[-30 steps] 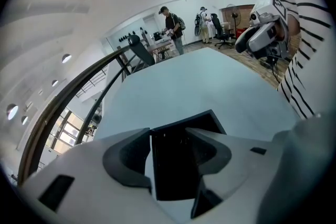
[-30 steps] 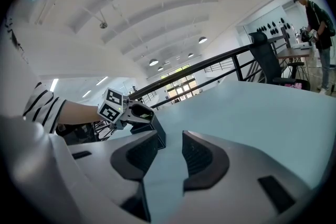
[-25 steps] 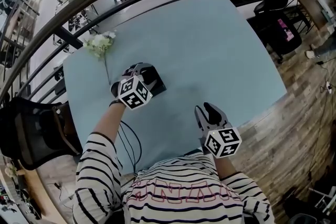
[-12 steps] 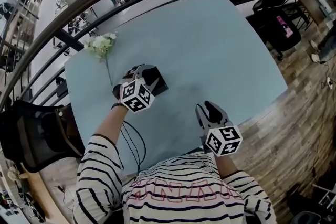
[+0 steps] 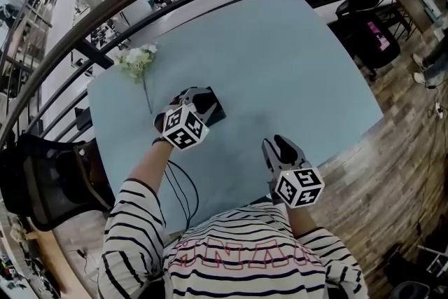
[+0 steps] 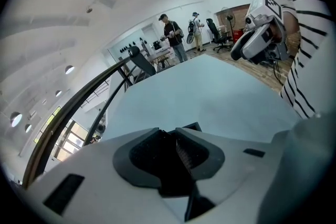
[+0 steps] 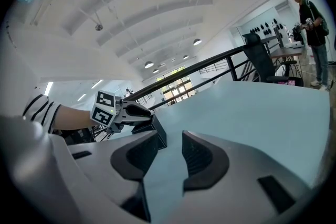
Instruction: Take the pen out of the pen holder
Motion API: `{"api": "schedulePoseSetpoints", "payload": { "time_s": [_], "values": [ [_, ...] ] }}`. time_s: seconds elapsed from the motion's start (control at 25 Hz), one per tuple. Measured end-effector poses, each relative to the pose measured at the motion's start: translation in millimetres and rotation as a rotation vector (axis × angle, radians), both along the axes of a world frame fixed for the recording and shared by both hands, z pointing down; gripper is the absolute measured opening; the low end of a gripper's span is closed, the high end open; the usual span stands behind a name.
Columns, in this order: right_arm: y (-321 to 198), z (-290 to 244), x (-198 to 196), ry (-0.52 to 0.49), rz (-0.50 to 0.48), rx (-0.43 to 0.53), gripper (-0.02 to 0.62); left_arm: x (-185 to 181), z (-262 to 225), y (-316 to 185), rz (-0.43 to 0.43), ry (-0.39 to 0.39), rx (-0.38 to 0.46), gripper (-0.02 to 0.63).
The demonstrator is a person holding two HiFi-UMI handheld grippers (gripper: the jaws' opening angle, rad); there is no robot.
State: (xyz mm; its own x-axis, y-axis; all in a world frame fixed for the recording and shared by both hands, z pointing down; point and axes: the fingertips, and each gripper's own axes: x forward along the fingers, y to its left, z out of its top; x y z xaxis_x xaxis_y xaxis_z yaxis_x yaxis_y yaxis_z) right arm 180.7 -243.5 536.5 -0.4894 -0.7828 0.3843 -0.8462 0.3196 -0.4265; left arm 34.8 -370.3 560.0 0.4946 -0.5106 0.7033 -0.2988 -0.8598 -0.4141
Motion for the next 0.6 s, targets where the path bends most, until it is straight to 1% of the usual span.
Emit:
{"api": "schedulePoseSetpoints", "payload": {
  "time_s": [0.36,0.44,0.6],
  "values": [
    [14,1,-2,0.001,0.019,-0.007,0.152,5,-6,13,-0.044,0.152,-0.086,0.074],
    [16,-1,-3,0.001,0.028,-0.008,0.152,4,-8,16,-0.055,0.177,-0.097,0.061],
    [24,-5,-7,0.000,0.043,-0.004,0.152,-2,-13,21,-0.081,0.236,-0.112,0.058]
  ]
}}
